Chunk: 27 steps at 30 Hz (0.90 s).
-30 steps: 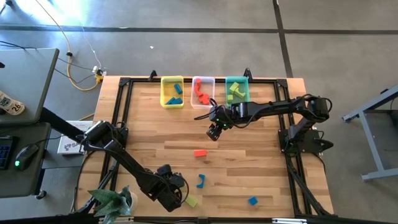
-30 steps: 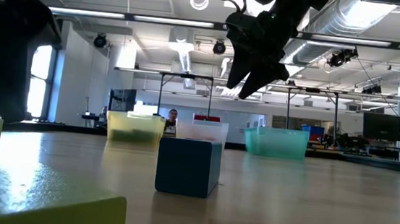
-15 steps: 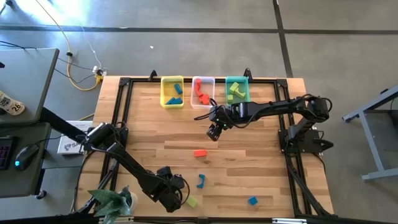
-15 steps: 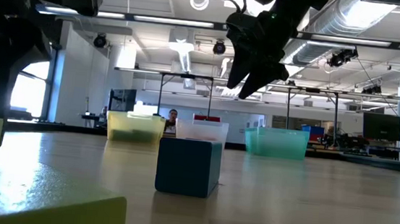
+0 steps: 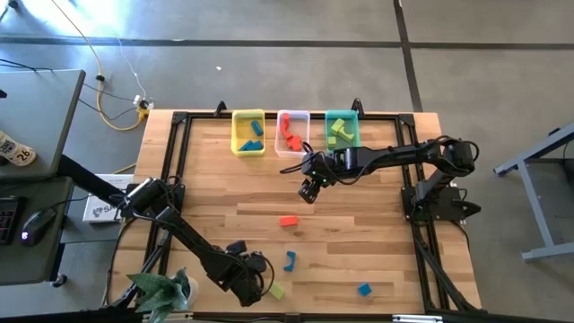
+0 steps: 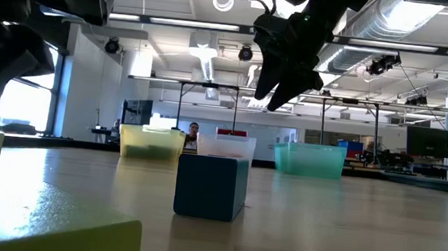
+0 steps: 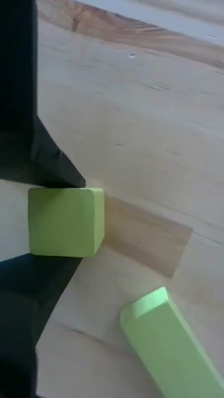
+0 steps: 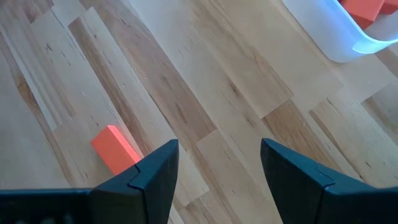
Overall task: Sort & place blocks by color
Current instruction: Put the green block into the blue bin
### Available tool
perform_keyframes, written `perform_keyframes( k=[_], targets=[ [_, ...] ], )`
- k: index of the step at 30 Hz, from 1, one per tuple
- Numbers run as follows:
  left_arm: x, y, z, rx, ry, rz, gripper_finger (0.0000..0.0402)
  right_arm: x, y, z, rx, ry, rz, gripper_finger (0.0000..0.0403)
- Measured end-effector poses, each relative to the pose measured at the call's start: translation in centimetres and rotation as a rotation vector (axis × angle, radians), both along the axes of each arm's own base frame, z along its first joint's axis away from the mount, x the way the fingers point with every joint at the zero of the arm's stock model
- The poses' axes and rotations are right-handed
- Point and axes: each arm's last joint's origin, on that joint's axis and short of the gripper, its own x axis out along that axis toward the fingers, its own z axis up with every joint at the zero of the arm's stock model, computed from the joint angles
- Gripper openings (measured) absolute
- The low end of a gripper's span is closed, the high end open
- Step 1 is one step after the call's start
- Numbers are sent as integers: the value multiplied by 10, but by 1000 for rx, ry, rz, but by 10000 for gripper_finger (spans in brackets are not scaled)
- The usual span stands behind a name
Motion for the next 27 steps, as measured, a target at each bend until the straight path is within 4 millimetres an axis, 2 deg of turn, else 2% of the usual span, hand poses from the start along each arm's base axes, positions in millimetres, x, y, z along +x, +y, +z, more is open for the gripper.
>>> perform_keyframes(
  k=[3, 17, 27],
  targets=[
    [0, 0, 1, -11, 3, -5, 103, 0, 0, 0, 0, 0, 0, 216],
    [3, -1, 4, -71, -5, 32, 103, 0, -5, 2, -28, 12, 58, 216],
    [19, 25, 14, -84, -54, 87, 103, 6, -21, 37, -118, -8, 163, 216]
  ],
)
